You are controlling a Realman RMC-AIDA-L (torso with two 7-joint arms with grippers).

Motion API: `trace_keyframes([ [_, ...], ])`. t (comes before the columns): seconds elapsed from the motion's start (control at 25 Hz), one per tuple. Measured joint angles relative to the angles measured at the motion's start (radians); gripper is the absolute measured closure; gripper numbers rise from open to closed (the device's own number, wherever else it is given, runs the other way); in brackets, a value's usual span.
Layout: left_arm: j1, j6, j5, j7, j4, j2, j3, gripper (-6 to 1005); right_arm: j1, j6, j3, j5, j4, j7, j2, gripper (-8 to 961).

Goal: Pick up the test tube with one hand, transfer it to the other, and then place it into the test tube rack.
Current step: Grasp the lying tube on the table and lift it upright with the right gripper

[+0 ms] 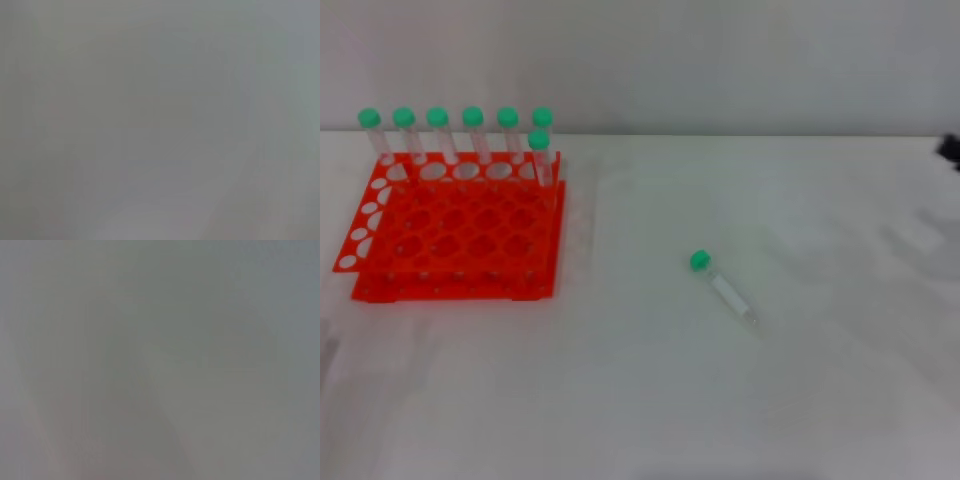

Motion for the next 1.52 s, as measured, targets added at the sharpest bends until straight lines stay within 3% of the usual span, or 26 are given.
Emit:
trace_keyframes([
  [0.16,-0.007,0.003,0.0,0.0,0.0,0.0,0.0,114,0.043,-0.061,-0.064,-0.361,-0.336,0.434,0.0,128],
  [0.4,-0.014,0.01,0.013,0.001,0.0,0.0,0.008,115,0.154,0.023,-0.212,-0.93,-0.748,1.066,0.005,136],
  [0.6,-0.015,0.012,0.031,0.001,-0.007,-0.001,0.013,115,0.277,0.195,-0.373,-1.284,-0.903,1.407,0.01,144],
  [0.8,-0.014,0.012,0.058,-0.003,-0.025,-0.001,0.013,114,0.381,0.288,-0.596,-1.341,-0.873,1.605,0.015,152],
  [0.92,-0.015,0.014,0.063,-0.009,-0.026,-0.001,0.012,114,0.417,0.287,-0.679,-1.355,-0.84,1.67,0.018,157],
  [1.0,-0.017,0.016,0.065,-0.01,-0.025,-0.001,0.012,114,0.477,0.258,-0.781,-1.375,-0.766,1.748,0.022,160],
  [1.28,-0.017,0.017,0.067,-0.01,-0.022,-0.002,0.014,114,0.611,0.138,-0.895,-1.364,-0.506,1.803,0.027,171],
  [1.52,-0.012,0.017,0.062,-0.01,-0.019,-0.002,0.014,114,0.654,0.064,-0.918,-1.333,-0.403,1.798,0.027,181],
])
